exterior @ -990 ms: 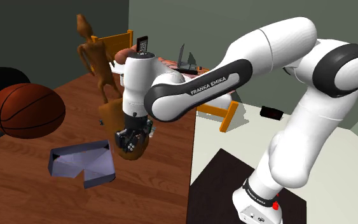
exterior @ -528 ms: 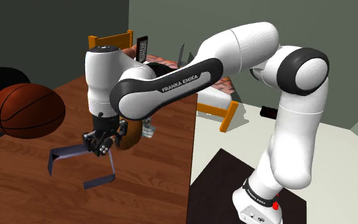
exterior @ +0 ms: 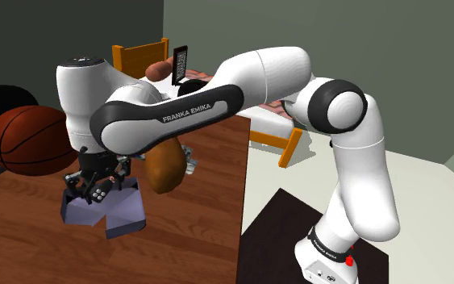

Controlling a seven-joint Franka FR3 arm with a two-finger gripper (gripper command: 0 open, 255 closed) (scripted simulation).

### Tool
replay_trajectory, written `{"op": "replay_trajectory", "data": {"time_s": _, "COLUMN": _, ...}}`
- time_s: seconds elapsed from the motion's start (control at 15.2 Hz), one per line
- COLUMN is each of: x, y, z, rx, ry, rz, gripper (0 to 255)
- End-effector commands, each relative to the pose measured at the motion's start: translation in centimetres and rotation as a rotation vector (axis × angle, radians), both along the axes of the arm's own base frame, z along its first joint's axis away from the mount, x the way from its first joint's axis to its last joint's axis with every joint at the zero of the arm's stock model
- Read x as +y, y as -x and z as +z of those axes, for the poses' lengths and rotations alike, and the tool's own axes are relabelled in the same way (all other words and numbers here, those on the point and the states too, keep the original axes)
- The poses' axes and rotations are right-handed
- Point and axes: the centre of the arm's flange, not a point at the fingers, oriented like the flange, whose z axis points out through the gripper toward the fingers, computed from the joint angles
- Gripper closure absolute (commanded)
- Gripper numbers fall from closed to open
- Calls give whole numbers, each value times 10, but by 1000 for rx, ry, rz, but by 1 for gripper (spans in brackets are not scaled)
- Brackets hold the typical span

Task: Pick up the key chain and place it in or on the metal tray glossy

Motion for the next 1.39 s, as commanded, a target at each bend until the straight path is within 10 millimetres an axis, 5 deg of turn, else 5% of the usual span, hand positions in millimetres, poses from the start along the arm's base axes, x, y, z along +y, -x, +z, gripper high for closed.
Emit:
{"op": "replay_trajectory", "data": {"time_s": 0.0, "x": 2, "y": -1, "z": -9, "rx": 0, "ry": 0, "rz": 0, "gripper": 255}}
{"op": "replay_trajectory", "data": {"time_s": 0.79, "x": 2, "y": -1, "z": -72, "rx": 0, "ry": 0, "rz": 0, "gripper": 255}}
{"op": "replay_trajectory", "data": {"time_s": 1.25, "x": 2, "y": -1, "z": -72, "rx": 0, "ry": 0, "rz": 0, "gripper": 255}}
{"op": "replay_trajectory", "data": {"time_s": 1.32, "x": 2, "y": -1, "z": -72, "rx": 0, "ry": 0, "rz": 0, "gripper": 0}}
